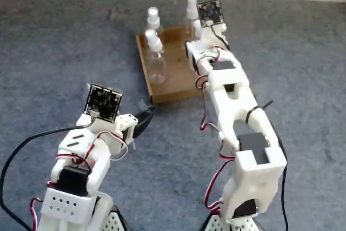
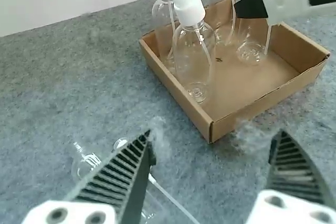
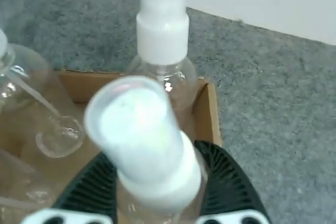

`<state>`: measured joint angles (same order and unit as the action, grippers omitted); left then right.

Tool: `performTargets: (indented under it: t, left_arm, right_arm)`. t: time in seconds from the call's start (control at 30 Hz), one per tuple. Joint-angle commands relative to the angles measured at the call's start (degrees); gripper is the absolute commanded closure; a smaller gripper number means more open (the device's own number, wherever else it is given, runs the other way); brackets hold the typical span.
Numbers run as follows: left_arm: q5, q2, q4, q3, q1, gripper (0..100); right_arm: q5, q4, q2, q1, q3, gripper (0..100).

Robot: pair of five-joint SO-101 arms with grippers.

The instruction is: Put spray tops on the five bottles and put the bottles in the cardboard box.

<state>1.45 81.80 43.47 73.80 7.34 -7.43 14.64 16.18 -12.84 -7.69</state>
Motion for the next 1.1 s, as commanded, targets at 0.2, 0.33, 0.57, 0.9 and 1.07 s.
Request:
performTargets:
  t: [0.2, 0.33, 0.57, 0.9, 1.07]
  left_arm:
    - [0.53, 0.4, -1.76, -0.13, -0.4, 72]
    - [0.53, 0.4, -1.76, -0.13, -0.4, 72]
    - [0.53, 0.4, -1.76, -0.13, -0.4, 72]
    - [0.53, 0.4, -1.76, -0.13, -0.4, 72]
    - [0.53, 0.4, -1.76, -0.13, -0.4, 72]
  right_arm:
    - [0.62, -2.24, -1.01, -1.45, 4.0, 99.5]
    - [0.7, -2.95, -1.01, -1.45, 4.0, 99.5]
    - [0.7, -6.37, -1.01, -1.45, 3.91, 99.5]
    - [0.62, -6.29, 2.86, -0.92, 4.62, 99.5]
    - [0.62, -6.29, 3.3, -1.01, 5.67, 99.5]
